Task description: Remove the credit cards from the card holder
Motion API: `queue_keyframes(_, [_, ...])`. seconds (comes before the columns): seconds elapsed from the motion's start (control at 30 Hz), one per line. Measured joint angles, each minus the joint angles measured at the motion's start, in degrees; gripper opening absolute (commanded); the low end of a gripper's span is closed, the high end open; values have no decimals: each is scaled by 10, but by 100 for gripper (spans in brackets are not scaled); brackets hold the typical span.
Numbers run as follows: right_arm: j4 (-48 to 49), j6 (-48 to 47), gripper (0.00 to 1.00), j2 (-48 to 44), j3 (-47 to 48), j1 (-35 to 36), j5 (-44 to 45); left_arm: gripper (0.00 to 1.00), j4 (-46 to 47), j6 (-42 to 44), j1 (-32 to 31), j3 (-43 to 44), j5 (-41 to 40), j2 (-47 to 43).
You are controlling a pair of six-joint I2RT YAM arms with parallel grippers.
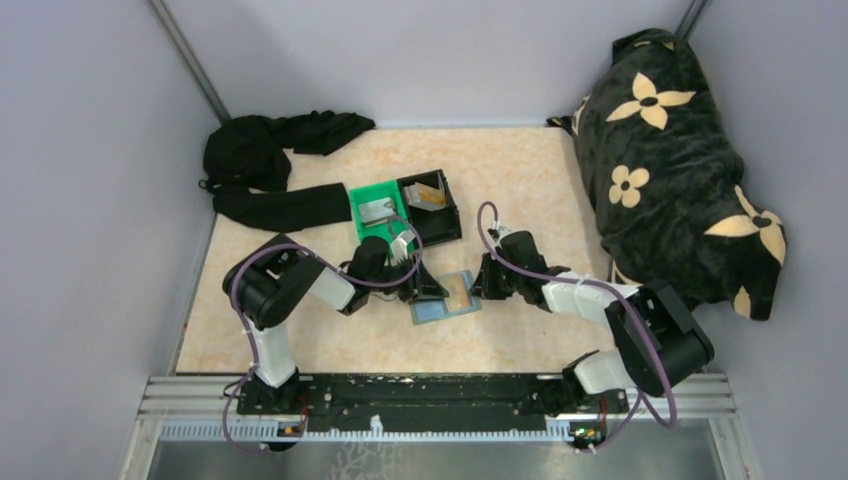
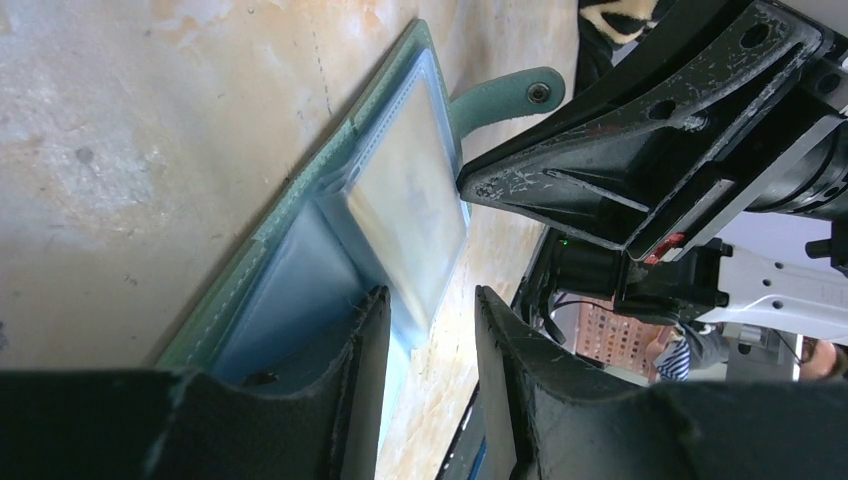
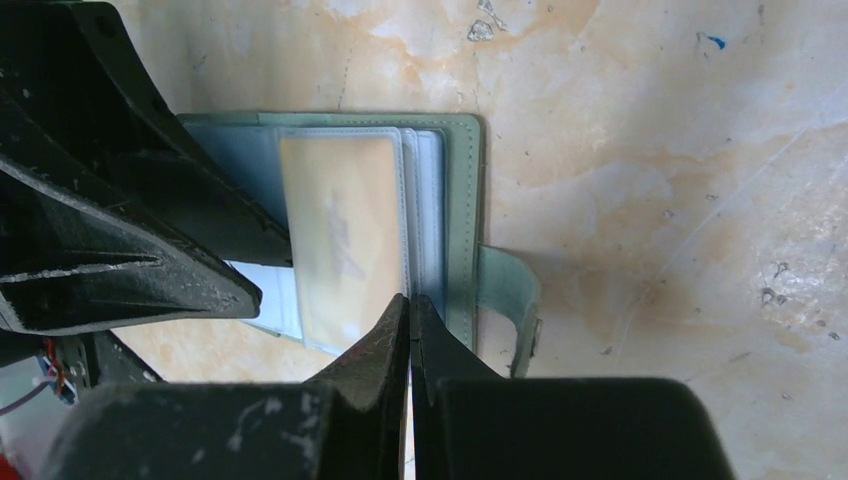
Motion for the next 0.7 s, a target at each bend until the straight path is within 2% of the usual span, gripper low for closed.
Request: queue_keyframes(0.7, [48, 19, 0, 21, -6, 38, -4, 40, 4, -8, 10, 5, -4, 3])
